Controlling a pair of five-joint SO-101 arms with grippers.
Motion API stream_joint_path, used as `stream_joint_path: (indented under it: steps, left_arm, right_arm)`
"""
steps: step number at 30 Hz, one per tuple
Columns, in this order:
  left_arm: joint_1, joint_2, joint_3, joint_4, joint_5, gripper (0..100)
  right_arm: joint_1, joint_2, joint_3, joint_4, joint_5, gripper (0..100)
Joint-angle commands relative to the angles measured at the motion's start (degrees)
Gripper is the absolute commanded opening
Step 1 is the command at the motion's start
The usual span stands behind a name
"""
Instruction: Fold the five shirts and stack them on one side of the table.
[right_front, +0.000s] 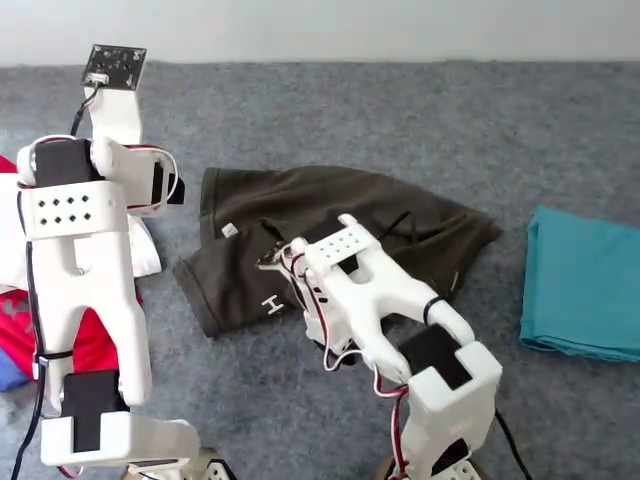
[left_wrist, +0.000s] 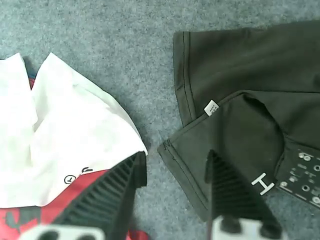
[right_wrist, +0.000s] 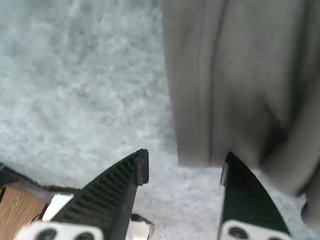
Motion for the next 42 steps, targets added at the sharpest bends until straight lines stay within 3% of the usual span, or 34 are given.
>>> stream_joint_path:
  steps: [1,4,11,19,25,32,37,42]
  left_arm:
    - [-0.3,-2.7,-0.4,-1.0,-0.6,20]
    - [-0.3,-2.7,-0.4,-0.9,-0.6,20]
    - [-0.3,-2.7,-0.4,-0.6,-0.6,20]
    - [-1.6,-2.7,-0.5,-0.5,-1.0,20]
    - [-5.8,-2.7,-0.7,0.9,-2.8,20]
    - [-6.1,-2.1,-0.1,4.0,-7.7,20]
    - [-3.7,-2.1,5.0,2.2,-13.8,20]
    - [-1.1,-2.0,12.8,-3.3,-17.1,27]
  right_arm:
    - [1.4,1.8,-1.8,-2.8,-0.5,24.5]
    - [2.7,5.2,-1.8,-4.9,-0.3,22.7]
    - [2.7,10.3,-3.6,-2.4,-0.2,0.6]
    - [7.0,8.3,-14.2,13.0,0.2,0.9]
    - [14.5,-5.8,-18.2,17.5,7.5,0.9]
    - [22.4,-26.3,-5.2,17.5,11.3,0.9]
    - [30.7,-40.7,2.1,17.4,14.9,0.9]
    - [34.3,-46.3,5.8,17.4,17.1,0.9]
